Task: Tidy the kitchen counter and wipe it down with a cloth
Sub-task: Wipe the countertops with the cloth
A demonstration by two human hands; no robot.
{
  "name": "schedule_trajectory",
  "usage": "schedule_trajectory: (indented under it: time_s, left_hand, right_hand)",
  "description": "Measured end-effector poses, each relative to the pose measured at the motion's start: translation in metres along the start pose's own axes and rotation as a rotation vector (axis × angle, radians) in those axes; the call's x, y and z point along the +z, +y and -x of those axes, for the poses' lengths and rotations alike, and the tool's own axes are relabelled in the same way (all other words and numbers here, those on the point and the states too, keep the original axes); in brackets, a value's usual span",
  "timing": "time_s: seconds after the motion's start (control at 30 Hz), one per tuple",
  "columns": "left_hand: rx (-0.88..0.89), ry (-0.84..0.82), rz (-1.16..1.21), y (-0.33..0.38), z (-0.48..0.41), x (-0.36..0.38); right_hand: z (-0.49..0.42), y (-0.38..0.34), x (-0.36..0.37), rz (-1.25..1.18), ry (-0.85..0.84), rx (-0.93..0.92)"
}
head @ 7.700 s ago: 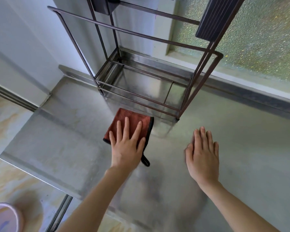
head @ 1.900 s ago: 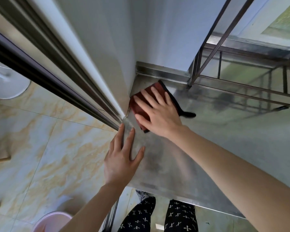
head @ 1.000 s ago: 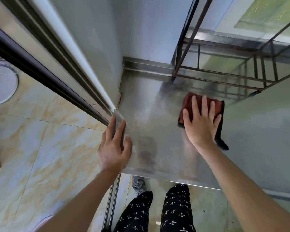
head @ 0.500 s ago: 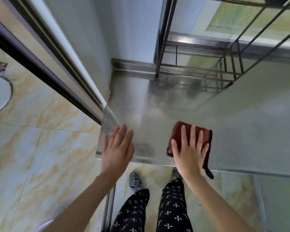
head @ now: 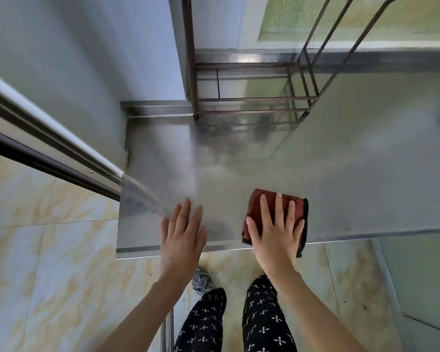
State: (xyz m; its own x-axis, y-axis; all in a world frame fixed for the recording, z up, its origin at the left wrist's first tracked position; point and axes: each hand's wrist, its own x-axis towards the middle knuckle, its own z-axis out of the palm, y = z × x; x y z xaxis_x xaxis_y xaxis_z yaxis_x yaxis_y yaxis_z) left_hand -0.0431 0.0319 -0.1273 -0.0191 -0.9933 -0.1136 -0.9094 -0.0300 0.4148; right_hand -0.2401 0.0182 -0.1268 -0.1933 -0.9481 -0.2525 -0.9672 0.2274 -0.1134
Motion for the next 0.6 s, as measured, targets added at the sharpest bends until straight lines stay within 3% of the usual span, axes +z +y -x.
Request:
schedule_trajectory:
  time_s: [0.07,0.13,0.23,0.37,0.47,0.6]
  left_hand:
    - [0.021,-0.017,0.014,0.015,-0.001,0.005]
    - [0.04,-0.029,0.025,0.027,-0.002,0.011]
    - [0.069,-0.046,0.026,0.041,-0.003,0.019]
    - [0.093,-0.065,0.044,0.072,-0.008,0.027]
    - [0.109,-0.064,0.117,0.105,-0.015,0.036]
    - [-0.146,-0.137,0.523,0.173,-0.031,0.04]
  right_hand:
    - [0.014,-0.017,0.0,0.009,0.001,-0.04]
    - [0.025,-0.018,0.0,0.044,-0.04,-0.237]
    - [0.014,0.024,-0.007,0.046,-0.061,-0.38]
    - [-0.011,0.086,-0.025,0.037,-0.092,-0.134]
    - [-0.022,0.116,-0.041,-0.147,-0.067,-0.049]
    - [-0.02,0.141,-0.058,-0.519,0.271,0.342]
